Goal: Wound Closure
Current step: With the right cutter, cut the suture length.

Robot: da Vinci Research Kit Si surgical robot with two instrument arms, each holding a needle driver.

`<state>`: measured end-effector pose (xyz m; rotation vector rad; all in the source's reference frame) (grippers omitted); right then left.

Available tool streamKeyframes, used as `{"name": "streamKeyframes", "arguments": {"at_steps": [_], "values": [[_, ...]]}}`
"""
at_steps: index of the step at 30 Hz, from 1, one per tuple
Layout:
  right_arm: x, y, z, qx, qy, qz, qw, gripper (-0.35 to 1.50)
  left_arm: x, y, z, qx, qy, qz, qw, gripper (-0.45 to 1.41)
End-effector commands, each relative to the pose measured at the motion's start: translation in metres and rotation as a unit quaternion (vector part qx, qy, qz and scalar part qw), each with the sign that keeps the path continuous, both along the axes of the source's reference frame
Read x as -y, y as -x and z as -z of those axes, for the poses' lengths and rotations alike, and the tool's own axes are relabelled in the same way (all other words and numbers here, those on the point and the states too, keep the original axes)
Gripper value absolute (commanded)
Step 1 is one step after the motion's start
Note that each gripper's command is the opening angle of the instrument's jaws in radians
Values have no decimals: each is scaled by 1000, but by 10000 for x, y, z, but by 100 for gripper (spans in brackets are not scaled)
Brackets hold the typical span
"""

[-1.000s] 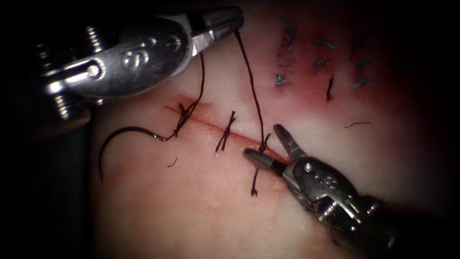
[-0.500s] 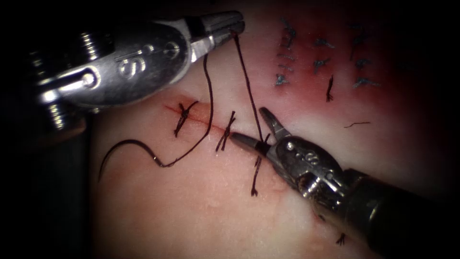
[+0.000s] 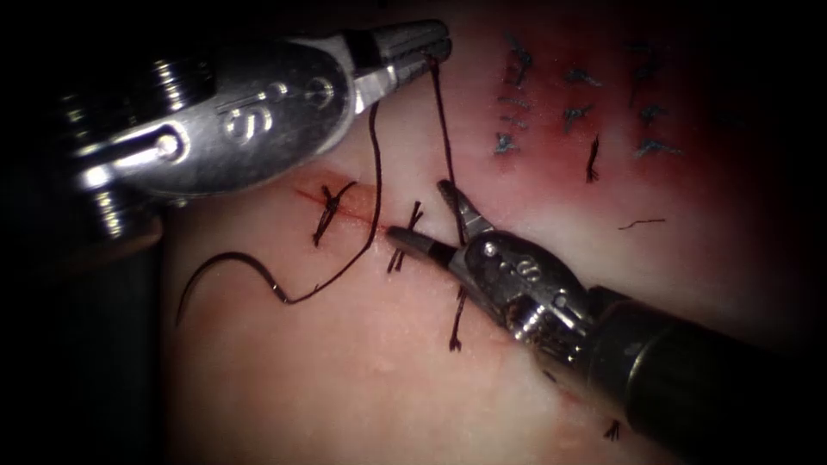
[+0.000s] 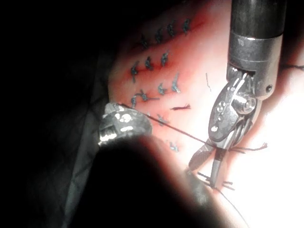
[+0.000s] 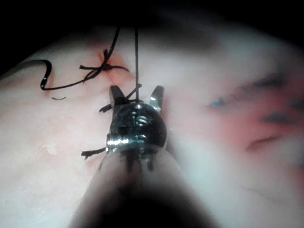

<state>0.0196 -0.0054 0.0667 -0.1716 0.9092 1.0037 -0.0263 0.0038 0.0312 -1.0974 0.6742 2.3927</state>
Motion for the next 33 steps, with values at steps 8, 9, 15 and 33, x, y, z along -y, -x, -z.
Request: {"name": "streamKeyframes", "arguments": {"at_steps": [8,9,15,33], "values": [[-8,-5,-8,2,4,4,1000,62,-3,7,8,4,3,-1,1000,-35],[-8,-5,-7,-1,4,7,1000,-27,-2,8,10,5,4,-2,1000,-35],[-12,-5,-2,11,3,-16,1000,-35,4,11,17,7,6,-4,1000,-35],[-24,186,49,-4,55,27,998,-11,156,38,27,109,-50,-118,986,-35]]}}
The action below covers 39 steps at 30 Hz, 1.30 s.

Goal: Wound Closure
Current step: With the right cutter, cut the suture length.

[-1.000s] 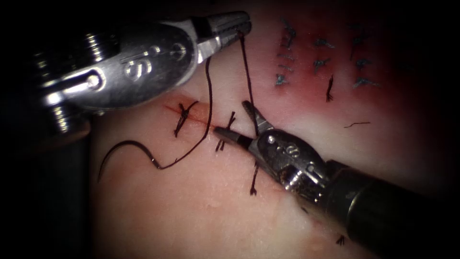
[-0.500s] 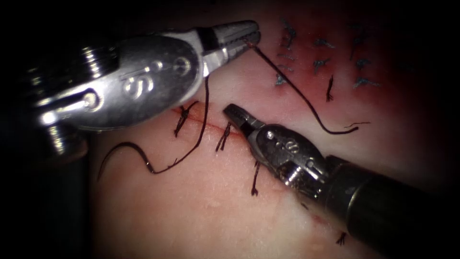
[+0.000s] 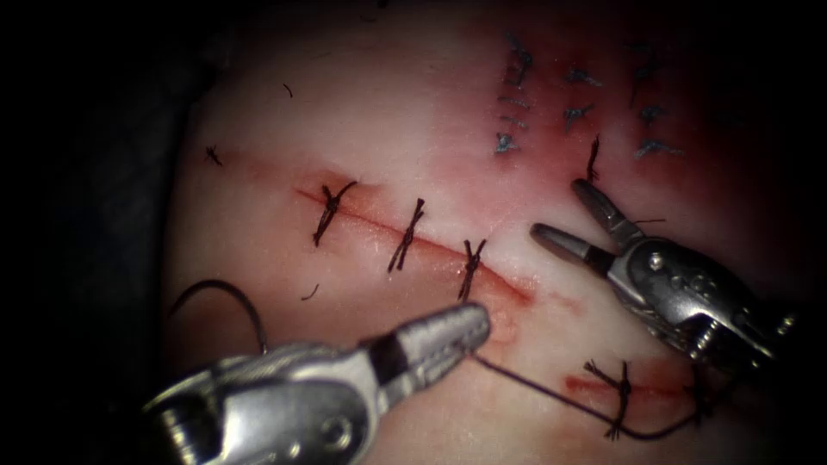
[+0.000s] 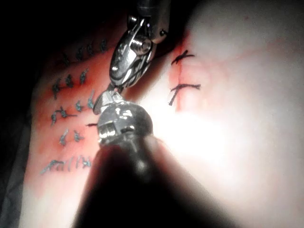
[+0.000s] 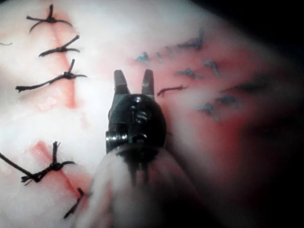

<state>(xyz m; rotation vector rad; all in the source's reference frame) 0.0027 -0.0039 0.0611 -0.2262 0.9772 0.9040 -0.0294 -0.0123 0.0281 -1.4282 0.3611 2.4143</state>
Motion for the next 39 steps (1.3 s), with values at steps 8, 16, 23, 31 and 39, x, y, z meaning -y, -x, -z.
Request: {"name": "streamKeyframes", "arguments": {"at_steps": [8,16,23,31,39], "values": [[-32,75,6,-19,9,13,1000,42,59,54,-53,-10,-37,-94,995,-35],[-38,55,25,27,57,65,996,94,86,42,-109,31,-165,-98,981,78],[-38,18,32,21,81,97,992,135,79,-26,-108,72,-213,-157,962,78],[-31,-12,31,31,85,123,988,136,77,-125,-128,17,-235,-192,953,78],[-16,-19,28,39,81,142,986,136,78,-188,-175,-13,-271,-175,946,78]]}}
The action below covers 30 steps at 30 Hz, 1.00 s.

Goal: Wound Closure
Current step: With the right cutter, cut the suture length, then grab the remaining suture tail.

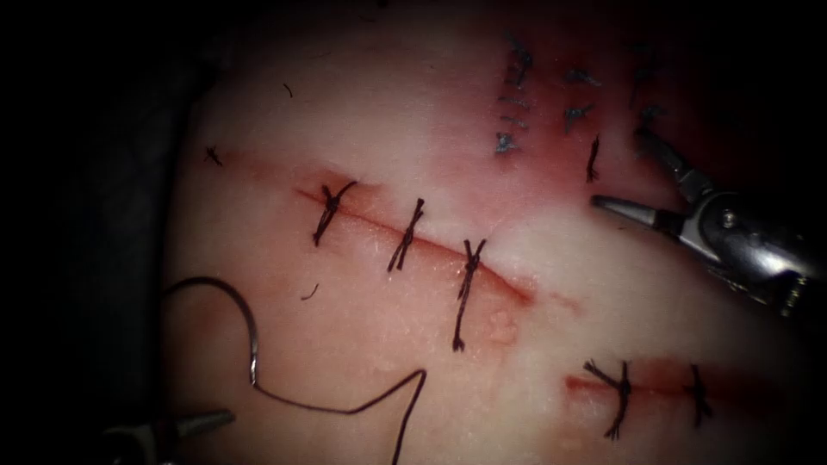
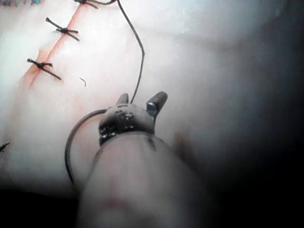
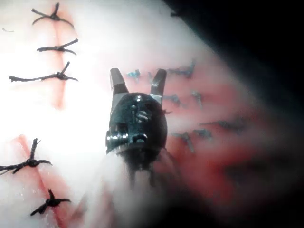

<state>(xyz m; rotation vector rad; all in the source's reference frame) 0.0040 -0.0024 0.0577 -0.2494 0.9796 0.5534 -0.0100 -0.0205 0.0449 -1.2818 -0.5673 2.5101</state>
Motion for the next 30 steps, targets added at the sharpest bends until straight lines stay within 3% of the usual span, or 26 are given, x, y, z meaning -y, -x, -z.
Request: {"name": "streamKeyframes", "arguments": {"at_steps": [1,3,6,9,12,15,19,24,30], "values": [[-1,-6,-6,0,1,1,1000,136,-7,-1,-12,-16,3,4,1000,78],[2,-10,-6,-1,-2,5,1000,136,-32,-3,-23,-66,13,45,997,78],[9,-16,-5,-3,-3,24,1000,136,-56,15,-27,-37,22,110,993,71],[17,-24,-4,12,24,59,998,136,-62,41,-28,-35,44,136,989,62],[29,-28,-6,12,26,78,997,136,-67,71,-29,-30,82,114,990,52],[36,-26,-8,10,30,82,996,135,-74,102,-35,6,122,71,990,28],[42,-22,-9,7,33,85,996,131,-86,138,-44,50,160,34,985,25],[48,-22,-13,7,37,86,996,131,-99,164,-54,62,204,9,977,25],[53,-22,-17,7,39,89,995,131,-99,175,-60,79,222,2,972,14]]}}
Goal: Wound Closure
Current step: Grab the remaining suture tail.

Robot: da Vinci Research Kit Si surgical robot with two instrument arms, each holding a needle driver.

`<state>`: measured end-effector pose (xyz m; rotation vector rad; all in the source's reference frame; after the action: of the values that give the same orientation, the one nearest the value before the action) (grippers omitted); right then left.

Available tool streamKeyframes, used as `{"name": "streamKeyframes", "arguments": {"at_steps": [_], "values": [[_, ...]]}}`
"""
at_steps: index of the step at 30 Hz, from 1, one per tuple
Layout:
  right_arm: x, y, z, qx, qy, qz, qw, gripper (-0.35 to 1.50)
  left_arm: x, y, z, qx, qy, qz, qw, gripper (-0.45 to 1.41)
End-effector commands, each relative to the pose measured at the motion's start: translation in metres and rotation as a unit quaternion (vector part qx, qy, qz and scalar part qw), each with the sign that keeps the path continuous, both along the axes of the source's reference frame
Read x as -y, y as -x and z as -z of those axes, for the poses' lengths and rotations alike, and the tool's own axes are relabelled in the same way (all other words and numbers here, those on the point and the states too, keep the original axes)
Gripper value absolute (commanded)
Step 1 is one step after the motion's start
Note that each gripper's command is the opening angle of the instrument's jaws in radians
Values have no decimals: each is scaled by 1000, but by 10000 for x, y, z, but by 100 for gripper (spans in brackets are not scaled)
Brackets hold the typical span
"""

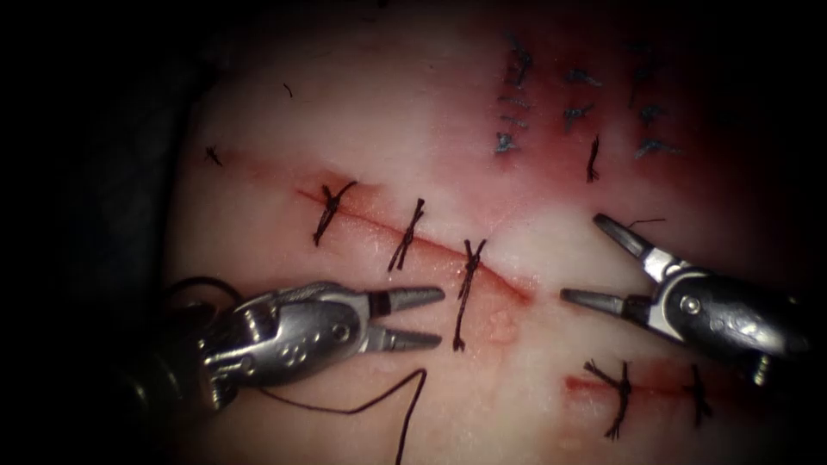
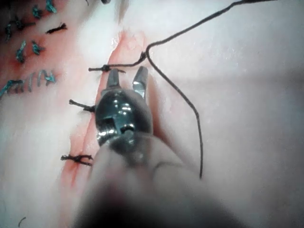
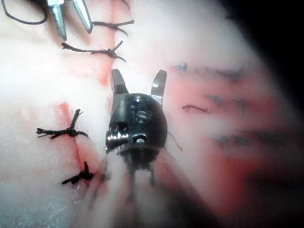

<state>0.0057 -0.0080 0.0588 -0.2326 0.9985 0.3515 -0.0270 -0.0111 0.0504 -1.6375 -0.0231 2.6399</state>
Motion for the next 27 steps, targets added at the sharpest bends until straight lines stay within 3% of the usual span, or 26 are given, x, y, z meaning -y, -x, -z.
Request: {"name": "streamKeyframes", "arguments": {"at_steps": [1,16,19,22,27], "values": [[-2,-5,-7,0,1,0,1000,131,-3,6,-5,3,4,-4,1000,14],[2,-10,-11,2,2,1,1000,131,12,22,-8,22,27,-27,999,11],[3,-12,-11,3,1,1,1000,131,15,24,-4,26,30,-31,999,-4],[5,-14,-13,5,0,2,1000,131,16,25,-2,28,30,-33,999,-35],[11,-20,-19,4,-1,11,1000,125,10,22,-2,11,16,-59,998,-35]]}}
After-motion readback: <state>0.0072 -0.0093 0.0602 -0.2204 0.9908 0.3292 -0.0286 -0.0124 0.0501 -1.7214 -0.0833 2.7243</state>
